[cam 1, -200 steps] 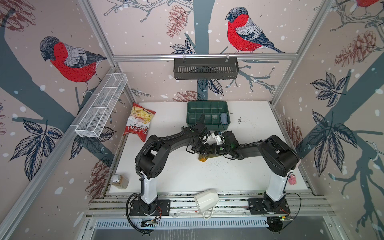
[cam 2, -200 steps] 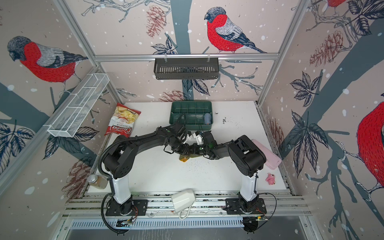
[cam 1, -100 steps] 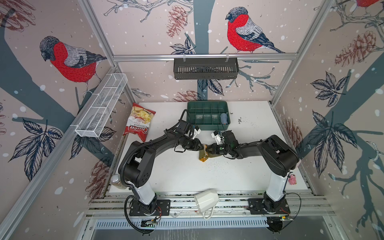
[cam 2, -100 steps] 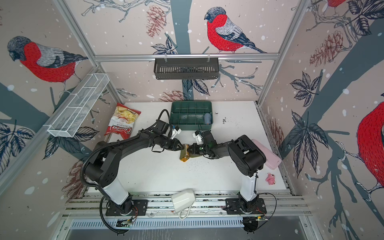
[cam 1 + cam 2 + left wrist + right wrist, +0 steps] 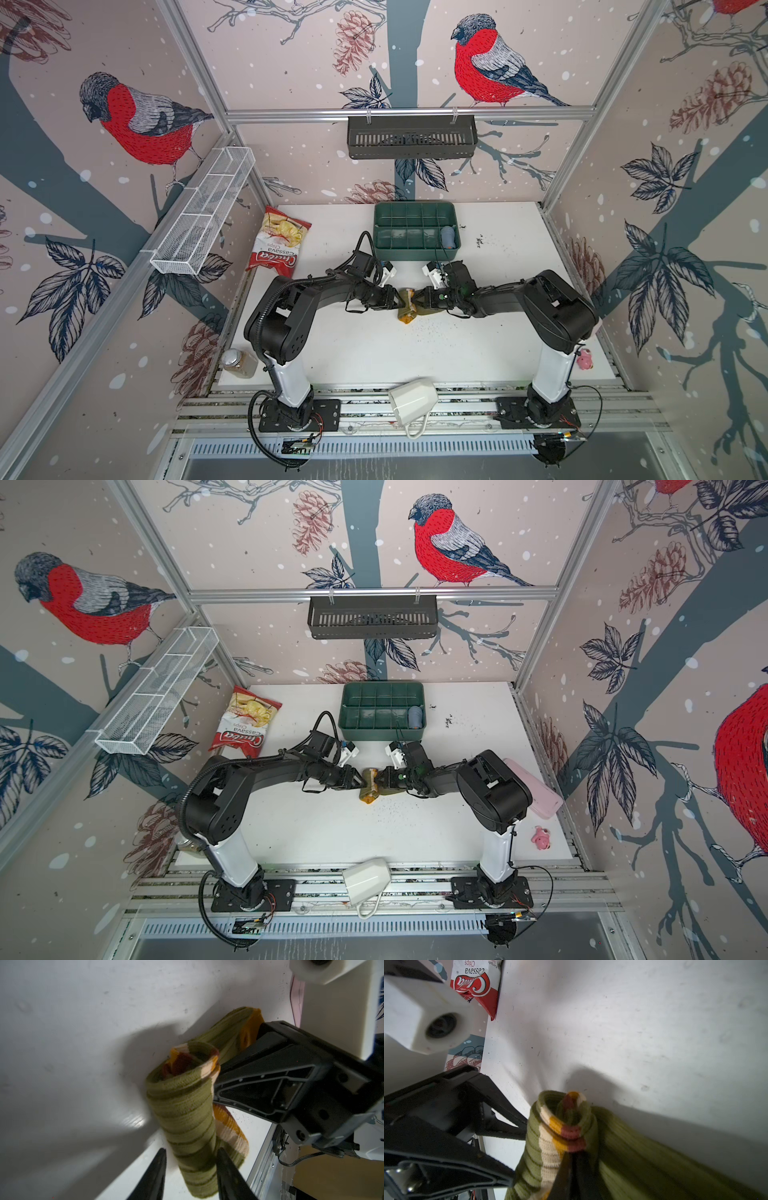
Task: Roll the socks
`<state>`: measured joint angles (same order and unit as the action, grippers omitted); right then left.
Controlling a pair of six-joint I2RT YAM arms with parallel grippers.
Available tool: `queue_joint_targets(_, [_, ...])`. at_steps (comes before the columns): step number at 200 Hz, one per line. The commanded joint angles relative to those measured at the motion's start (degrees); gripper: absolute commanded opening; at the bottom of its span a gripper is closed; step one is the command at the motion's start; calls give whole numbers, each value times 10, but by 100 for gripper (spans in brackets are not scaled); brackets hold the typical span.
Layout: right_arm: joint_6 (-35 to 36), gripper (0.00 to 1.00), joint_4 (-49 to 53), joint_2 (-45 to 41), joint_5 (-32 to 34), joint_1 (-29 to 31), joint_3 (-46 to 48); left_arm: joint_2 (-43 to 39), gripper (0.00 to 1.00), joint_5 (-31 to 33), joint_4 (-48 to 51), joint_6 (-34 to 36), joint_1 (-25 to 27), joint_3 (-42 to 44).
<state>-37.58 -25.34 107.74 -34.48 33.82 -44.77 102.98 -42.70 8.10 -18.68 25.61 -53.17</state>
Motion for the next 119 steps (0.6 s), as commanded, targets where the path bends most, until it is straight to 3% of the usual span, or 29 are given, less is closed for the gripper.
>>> queue_joint_targets(1, [2,10,74,5,43,2,1,10,41,-27,-37,-5,-1,3])
queue_joint_targets(119, [-1,10,77,14,40,10,-10,53,43,-91,-158,-57,-1,40])
